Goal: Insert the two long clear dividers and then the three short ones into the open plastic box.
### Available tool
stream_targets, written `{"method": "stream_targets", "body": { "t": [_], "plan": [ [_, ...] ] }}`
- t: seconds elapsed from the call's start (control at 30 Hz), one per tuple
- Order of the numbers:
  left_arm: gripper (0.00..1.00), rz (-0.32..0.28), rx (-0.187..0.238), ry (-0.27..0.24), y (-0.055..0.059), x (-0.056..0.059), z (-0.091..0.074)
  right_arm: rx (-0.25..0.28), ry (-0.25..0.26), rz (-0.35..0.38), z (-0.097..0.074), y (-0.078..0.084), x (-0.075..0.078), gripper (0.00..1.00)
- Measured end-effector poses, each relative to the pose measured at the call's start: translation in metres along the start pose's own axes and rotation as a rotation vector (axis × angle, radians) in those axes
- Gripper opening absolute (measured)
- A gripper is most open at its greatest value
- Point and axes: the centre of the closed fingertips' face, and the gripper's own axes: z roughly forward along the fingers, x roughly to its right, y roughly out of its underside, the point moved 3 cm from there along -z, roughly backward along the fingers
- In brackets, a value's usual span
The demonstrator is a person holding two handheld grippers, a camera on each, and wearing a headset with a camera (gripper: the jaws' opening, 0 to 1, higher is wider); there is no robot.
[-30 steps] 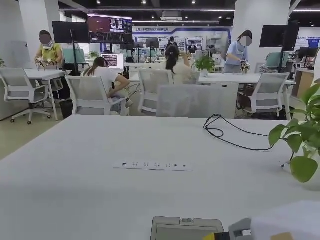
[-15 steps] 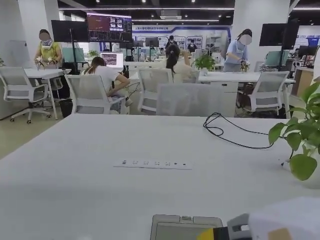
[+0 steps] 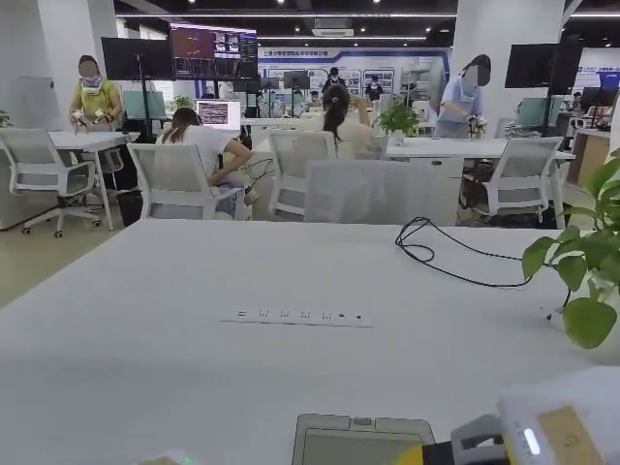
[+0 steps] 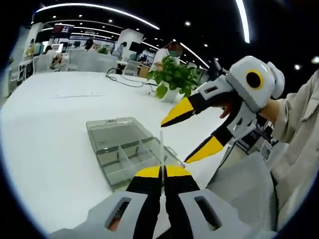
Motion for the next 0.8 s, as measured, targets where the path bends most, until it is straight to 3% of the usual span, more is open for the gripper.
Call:
{"method": "stream_targets", "body": {
  "t": [0.1, 0.2, 0.27, 0.6, 0.67, 0.8],
  "plan": [
    [0.00, 0.107, -0.031, 0.016, 0.003, 0.004, 0.000, 0.036, -0.044, 0.061, -0.003, -0.004, -0.003, 0.33],
    [0.00, 0.140, -0.030, 0.051, 0.000, 0.012, 0.000, 0.028, -0.052, 0.059, -0.004, -0.002, -0.003, 0.34],
    [0.00, 0.201, -0.041, 0.068, 0.000, 0.015, 0.001, 0.029, -0.053, 0.062, -0.006, -0.001, -0.002, 0.33],
    [0.00, 0.368, -0.062, 0.165, 0.006, 0.033, 0.002, 0.058, -0.206, 0.120, -0.014, -0.005, -0.024, 0.26],
    [0.00, 0.427, -0.063, 0.210, 0.008, 0.040, 0.002, 0.057, -0.236, 0.122, -0.015, -0.004, -0.028, 0.24],
    [0.00, 0.460, -0.059, 0.241, 0.009, 0.047, 0.001, 0.054, -0.280, 0.134, -0.017, -0.003, -0.036, 0.20]
  ]
}}
